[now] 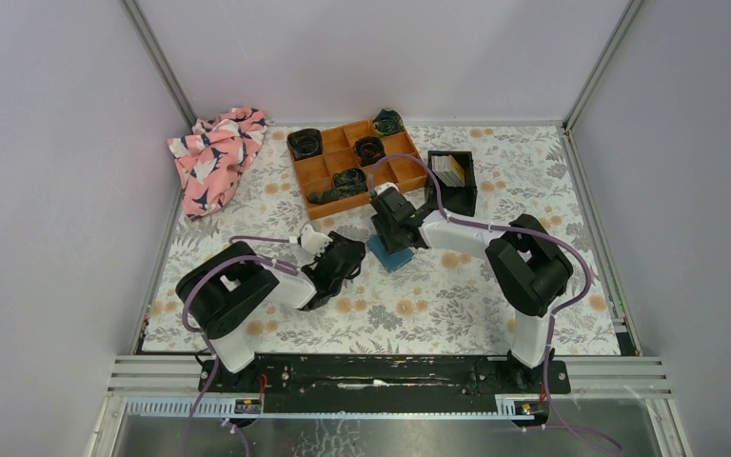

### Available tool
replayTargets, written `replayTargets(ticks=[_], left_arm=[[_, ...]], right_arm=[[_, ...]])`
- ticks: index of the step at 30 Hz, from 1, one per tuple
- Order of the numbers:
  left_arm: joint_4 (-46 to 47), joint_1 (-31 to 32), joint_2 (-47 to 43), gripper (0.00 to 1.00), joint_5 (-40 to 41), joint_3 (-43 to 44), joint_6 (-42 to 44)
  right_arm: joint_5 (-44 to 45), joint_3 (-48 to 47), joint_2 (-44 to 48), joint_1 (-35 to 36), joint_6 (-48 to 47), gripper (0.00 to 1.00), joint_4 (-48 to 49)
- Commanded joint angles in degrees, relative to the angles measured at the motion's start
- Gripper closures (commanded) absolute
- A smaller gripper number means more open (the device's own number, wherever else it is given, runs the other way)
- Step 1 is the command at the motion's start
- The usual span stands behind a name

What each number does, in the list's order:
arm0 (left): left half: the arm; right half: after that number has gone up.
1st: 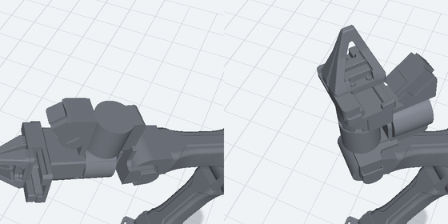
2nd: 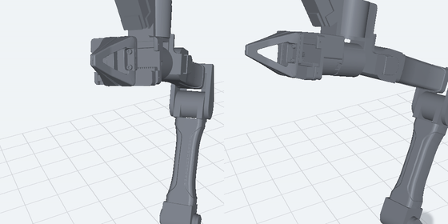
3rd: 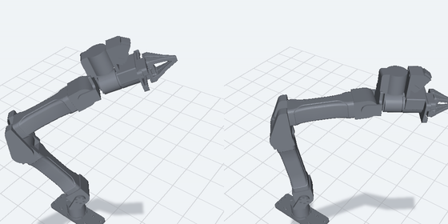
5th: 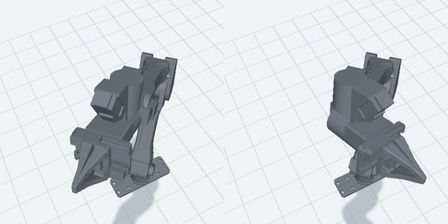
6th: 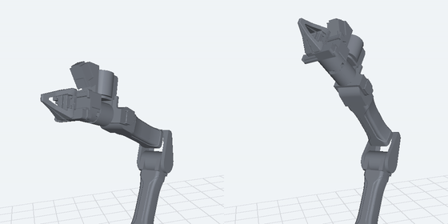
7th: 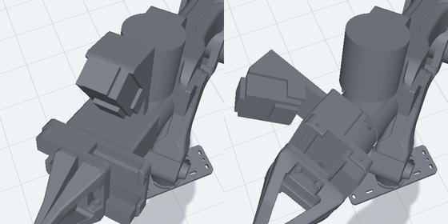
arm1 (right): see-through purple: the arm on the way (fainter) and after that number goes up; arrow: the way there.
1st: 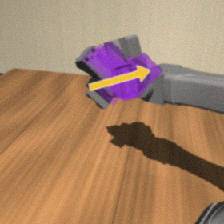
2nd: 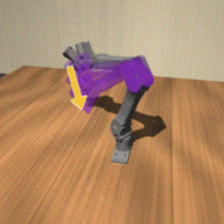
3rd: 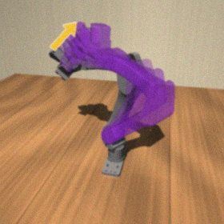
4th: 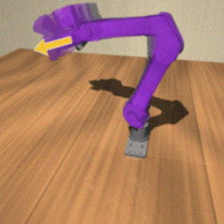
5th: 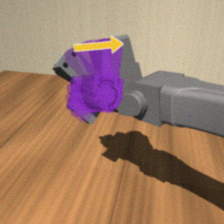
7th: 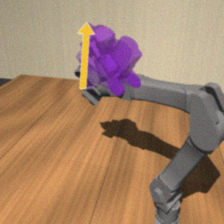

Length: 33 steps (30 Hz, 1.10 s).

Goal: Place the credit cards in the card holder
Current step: Open the card holder at the center of the board.

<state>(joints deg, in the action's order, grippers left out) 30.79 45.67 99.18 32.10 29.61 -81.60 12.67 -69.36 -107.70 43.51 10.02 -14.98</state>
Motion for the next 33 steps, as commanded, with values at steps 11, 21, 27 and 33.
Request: replayTargets(ticks=[11,21,27,33], left_arm=[[-14.60,-0.18,7.27,0.56,-7.65,-1.77,10.89],[-12.23,0.62,11.72,0.55,-9.73,-0.37,10.22],[-12.49,1.39,15.27,0.55,-11.05,1.57,8.98],[-16.53,2.07,18.89,0.57,-11.54,4.09,6.27]], right_arm=[[9.46,-2.92,-5.18,2.82,-0.98,0.51,-2.89],[13.12,-2.83,-9.43,4.16,-0.28,0.56,-4.21],[13.67,-2.66,-10.09,4.22,0.16,0.60,-4.66],[14.05,-2.47,-10.15,4.16,0.56,0.67,-5.29]])
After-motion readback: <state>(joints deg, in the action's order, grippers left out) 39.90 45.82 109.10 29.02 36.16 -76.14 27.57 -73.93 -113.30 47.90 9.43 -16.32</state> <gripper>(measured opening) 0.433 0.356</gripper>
